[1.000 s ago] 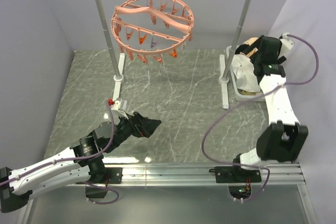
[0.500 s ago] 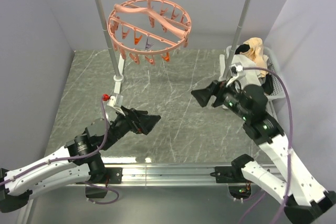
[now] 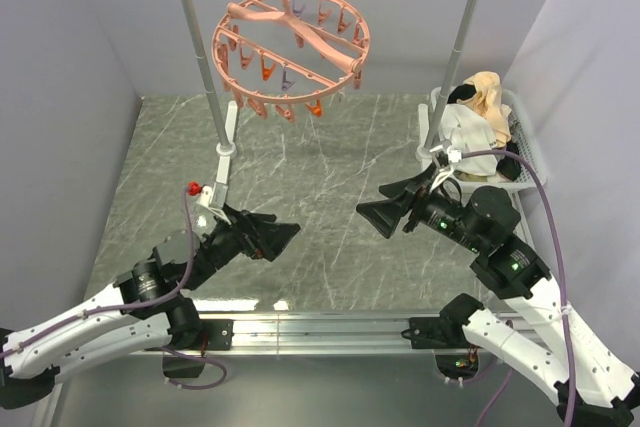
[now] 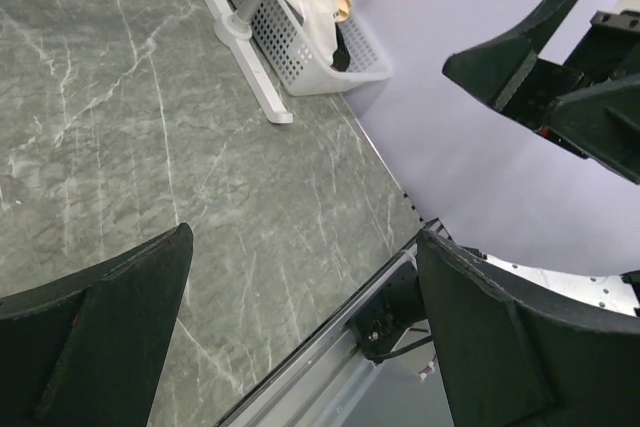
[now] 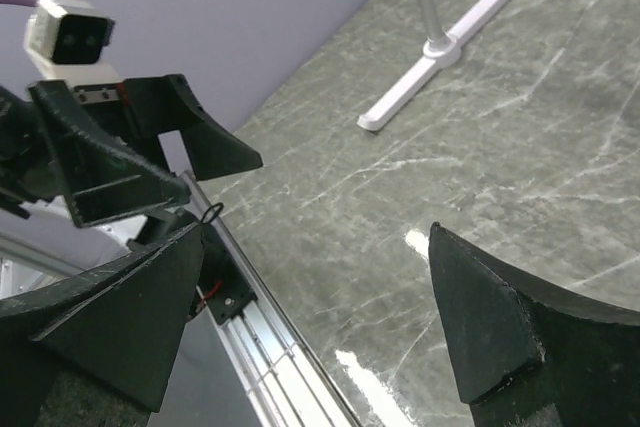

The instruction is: Remove the underwear clipped to the hanger

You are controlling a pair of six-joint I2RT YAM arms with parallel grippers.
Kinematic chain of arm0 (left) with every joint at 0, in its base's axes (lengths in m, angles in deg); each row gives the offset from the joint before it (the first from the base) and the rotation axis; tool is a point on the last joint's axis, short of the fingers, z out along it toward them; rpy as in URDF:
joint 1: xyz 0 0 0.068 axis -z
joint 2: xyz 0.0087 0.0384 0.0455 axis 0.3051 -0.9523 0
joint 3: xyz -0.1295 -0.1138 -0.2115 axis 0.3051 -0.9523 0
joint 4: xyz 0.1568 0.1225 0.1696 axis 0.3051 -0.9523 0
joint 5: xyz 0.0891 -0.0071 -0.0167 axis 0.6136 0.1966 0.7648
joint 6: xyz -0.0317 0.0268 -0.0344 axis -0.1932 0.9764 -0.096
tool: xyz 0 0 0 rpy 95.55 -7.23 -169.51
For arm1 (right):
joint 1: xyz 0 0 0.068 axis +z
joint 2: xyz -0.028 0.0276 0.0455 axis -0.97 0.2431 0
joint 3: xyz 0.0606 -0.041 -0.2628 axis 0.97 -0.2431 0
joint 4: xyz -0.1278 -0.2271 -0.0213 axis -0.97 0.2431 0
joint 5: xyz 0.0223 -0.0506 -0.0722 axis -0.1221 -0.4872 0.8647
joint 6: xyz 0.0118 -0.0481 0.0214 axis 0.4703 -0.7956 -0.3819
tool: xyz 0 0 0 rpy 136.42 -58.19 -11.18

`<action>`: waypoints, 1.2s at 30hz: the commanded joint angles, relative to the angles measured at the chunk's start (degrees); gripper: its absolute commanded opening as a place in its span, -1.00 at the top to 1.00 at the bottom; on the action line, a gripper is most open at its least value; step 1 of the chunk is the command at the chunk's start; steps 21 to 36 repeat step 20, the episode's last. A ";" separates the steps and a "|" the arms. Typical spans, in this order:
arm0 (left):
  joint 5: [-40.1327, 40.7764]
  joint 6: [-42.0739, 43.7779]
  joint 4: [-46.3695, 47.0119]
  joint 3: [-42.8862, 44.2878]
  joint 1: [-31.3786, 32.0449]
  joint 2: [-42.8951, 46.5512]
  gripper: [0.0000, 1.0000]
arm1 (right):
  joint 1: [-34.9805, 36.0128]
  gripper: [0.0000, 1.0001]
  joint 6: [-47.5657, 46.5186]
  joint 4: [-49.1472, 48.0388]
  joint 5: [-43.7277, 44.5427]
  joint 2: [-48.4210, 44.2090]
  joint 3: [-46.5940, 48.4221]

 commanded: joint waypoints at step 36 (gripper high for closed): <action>18.80 1.60 -10.19 5.70 0.12 1.98 -0.99 | 0.53 -1.00 -2.67 -8.27 2.76 -5.80 -5.66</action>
